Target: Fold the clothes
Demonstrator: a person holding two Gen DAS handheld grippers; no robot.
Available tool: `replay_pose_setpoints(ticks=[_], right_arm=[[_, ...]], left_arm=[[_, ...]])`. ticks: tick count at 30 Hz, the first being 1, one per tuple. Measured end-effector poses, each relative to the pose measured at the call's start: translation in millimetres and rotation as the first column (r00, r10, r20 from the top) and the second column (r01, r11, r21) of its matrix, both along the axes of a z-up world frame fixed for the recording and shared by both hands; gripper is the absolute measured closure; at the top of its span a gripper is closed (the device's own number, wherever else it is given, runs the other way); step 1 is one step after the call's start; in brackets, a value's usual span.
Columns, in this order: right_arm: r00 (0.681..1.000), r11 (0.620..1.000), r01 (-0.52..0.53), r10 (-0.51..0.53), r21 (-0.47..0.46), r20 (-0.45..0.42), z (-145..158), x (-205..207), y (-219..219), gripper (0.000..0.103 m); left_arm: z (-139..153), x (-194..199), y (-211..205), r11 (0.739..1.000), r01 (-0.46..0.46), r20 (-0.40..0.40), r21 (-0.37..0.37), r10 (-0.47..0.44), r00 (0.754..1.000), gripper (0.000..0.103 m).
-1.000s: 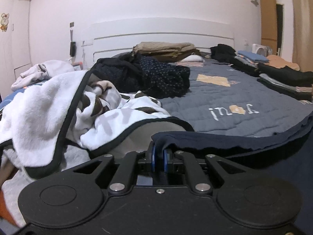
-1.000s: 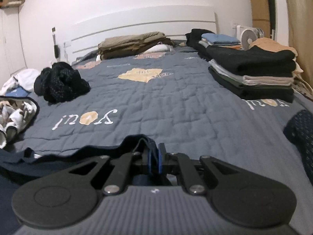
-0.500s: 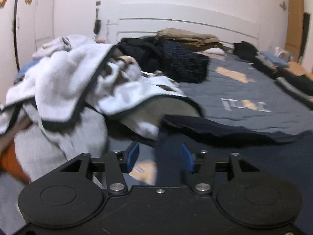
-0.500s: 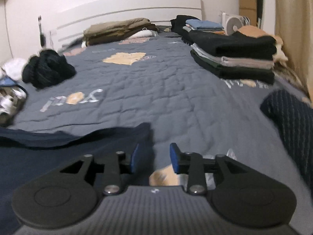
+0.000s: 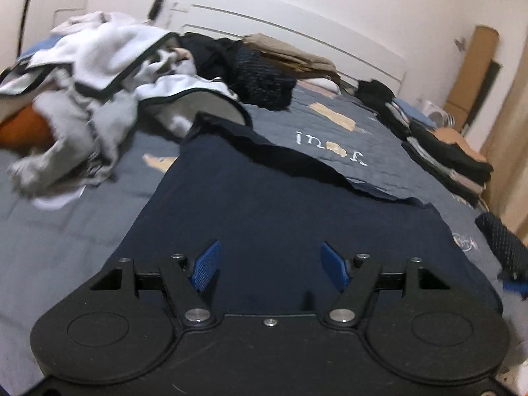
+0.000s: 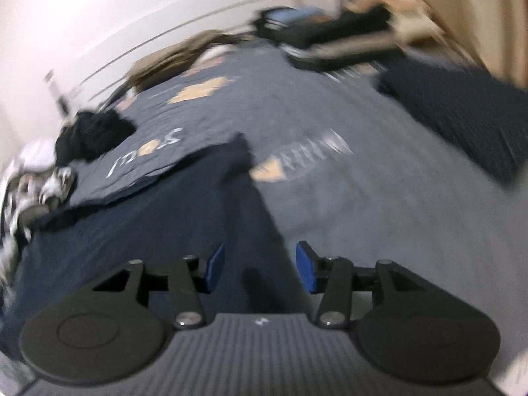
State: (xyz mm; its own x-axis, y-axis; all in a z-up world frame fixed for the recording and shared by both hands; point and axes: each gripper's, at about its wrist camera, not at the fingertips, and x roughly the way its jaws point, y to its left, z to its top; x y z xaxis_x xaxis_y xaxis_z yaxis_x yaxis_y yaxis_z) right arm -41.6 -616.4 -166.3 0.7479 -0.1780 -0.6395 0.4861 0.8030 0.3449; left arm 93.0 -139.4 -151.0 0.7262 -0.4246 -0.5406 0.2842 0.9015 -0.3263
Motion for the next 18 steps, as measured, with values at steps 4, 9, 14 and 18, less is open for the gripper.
replay_pose_setpoints(ticks=[4,9,14,18], right_arm=[[0.998,0.969,0.046,-0.056,0.244,0.034,-11,-36,-11,0.056],[0.993,0.887,0.035,-0.084,0.461,0.085,-29,-48,-7,0.056],[0.989,0.835,0.072,-0.13,0.545,0.07,-52,-39,0,0.056],[0.972,0.785,0.118,-0.217,0.608,0.092,-63,-37,-6,0.056]], left_arm=[[5,-12,5,0.998,-0.025,-0.003,-0.054,0.024,1.0,0.036],[9,-26,-7,0.996,0.022,0.006,-0.091,-0.022,1.0,0.036],[0,-37,-40,0.982,0.168,-0.016,-0.083,-0.17,0.985,0.035],[-7,-48,-74,0.955,0.296,0.003,-0.021,-0.296,0.955,0.035]])
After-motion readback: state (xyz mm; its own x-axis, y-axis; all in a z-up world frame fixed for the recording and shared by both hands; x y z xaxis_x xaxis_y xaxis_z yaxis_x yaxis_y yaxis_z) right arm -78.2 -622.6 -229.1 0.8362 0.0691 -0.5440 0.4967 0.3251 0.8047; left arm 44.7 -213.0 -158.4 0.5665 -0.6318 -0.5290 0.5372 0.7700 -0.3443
